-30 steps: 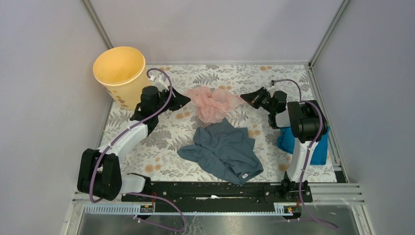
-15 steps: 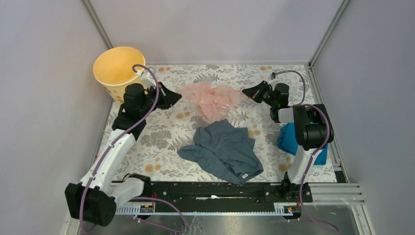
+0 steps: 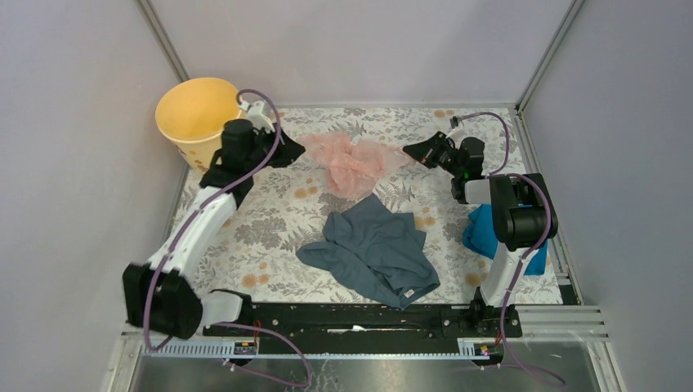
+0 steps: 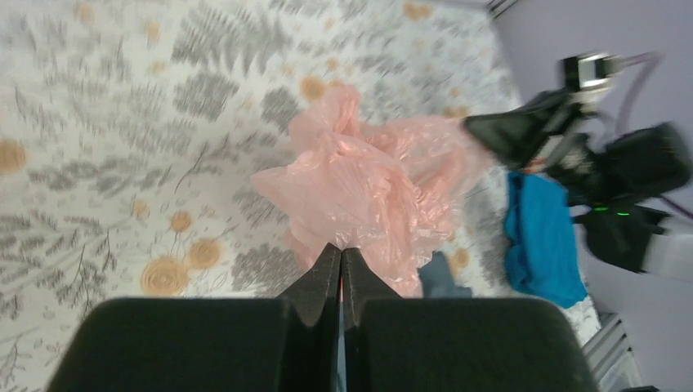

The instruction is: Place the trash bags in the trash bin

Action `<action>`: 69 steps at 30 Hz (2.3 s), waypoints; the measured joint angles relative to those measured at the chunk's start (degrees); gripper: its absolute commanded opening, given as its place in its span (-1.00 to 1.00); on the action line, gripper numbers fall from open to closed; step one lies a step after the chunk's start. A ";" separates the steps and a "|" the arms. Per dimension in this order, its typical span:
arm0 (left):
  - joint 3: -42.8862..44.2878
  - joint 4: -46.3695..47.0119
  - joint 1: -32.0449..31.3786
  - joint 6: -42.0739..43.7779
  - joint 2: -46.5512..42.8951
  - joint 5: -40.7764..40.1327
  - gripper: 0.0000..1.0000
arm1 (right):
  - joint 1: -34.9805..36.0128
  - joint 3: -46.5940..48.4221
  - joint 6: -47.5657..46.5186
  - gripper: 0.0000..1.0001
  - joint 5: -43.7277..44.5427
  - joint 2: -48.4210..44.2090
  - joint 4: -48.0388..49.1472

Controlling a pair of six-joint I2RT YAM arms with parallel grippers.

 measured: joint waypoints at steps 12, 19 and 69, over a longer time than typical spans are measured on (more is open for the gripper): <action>5.49 -12.46 -4.85 -0.02 13.35 -9.38 0.40 | 0.55 -0.15 0.22 -1.00 -4.07 0.63 5.95; 15.21 -15.74 -13.22 -3.74 15.61 -19.61 0.40 | 1.36 -0.13 0.00 -1.00 -4.26 0.63 6.32; 6.32 4.46 -1.62 -47.56 34.01 -10.36 -0.02 | 1.36 -0.07 -0.37 -1.00 -5.79 1.42 8.50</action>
